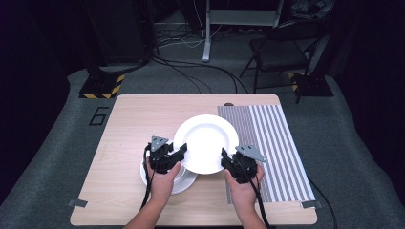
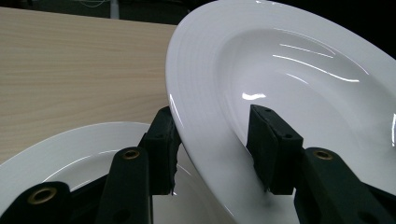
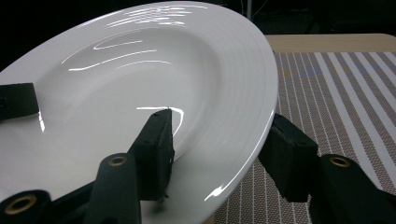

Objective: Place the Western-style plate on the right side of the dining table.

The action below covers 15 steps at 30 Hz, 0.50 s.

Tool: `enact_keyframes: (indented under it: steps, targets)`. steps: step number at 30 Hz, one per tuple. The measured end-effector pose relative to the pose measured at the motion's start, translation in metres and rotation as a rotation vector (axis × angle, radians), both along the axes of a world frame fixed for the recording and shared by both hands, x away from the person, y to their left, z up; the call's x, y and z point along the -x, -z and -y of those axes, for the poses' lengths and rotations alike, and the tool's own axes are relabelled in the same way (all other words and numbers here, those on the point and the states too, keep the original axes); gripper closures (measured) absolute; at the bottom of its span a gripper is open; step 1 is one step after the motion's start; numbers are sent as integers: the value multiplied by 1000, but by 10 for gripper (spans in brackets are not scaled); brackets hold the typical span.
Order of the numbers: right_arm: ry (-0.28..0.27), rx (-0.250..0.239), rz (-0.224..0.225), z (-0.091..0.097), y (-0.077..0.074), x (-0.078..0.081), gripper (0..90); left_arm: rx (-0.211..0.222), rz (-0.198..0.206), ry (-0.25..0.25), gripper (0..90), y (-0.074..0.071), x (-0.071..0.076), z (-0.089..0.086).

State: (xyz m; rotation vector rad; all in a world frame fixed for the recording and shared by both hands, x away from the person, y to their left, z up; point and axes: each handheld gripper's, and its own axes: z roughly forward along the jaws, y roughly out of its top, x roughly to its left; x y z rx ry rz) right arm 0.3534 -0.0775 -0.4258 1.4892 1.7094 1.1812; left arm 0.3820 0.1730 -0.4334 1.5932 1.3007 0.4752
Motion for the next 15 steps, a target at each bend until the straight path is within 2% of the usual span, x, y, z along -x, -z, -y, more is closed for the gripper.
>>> enact_keyframes:
  steps: [15]
  targets:
    - [80, 13, 2, 23, 3, 12, 454, 1, -1, 74, 549, 3, -7, 26]
